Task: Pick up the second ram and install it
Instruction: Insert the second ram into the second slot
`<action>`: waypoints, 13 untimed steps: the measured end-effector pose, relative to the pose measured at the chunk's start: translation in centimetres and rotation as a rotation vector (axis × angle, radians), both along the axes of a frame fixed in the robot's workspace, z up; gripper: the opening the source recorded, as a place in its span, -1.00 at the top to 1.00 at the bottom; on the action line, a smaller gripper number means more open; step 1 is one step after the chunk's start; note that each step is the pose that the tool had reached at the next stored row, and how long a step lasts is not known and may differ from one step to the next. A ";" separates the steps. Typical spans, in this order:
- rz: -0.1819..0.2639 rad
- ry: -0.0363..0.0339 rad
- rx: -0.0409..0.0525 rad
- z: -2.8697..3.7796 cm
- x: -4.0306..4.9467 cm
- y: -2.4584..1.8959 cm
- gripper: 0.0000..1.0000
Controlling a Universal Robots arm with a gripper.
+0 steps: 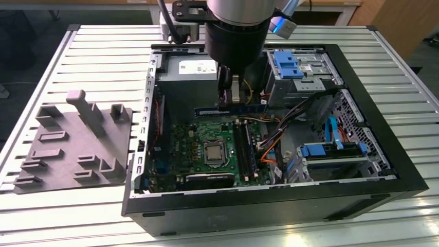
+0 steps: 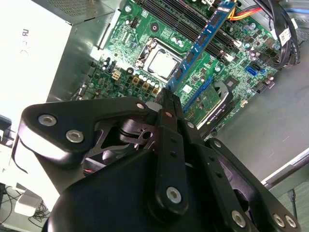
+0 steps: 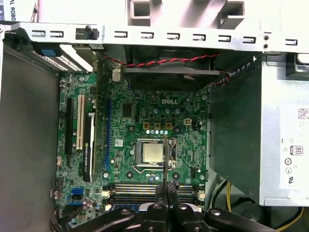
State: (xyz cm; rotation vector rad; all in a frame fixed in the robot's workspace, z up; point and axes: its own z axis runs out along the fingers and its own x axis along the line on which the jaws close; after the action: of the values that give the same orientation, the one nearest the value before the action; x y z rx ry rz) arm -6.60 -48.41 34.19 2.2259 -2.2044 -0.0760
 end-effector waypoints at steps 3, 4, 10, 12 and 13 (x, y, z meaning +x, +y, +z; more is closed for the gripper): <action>0.000 0.0000 0.0000 -0.01 0.00 0.00 0.76; 0.000 0.0000 0.0000 -0.02 0.00 0.01 0.76; -0.004 0.0000 0.0000 -0.04 0.00 0.01 0.76; -0.024 0.0000 0.0000 -0.04 0.00 0.01 0.76; -0.032 0.0000 -0.0002 -0.03 0.00 0.00 0.76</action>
State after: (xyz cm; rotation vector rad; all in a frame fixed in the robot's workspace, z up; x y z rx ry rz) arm -6.60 -48.41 34.15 2.1905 -2.2405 -0.0760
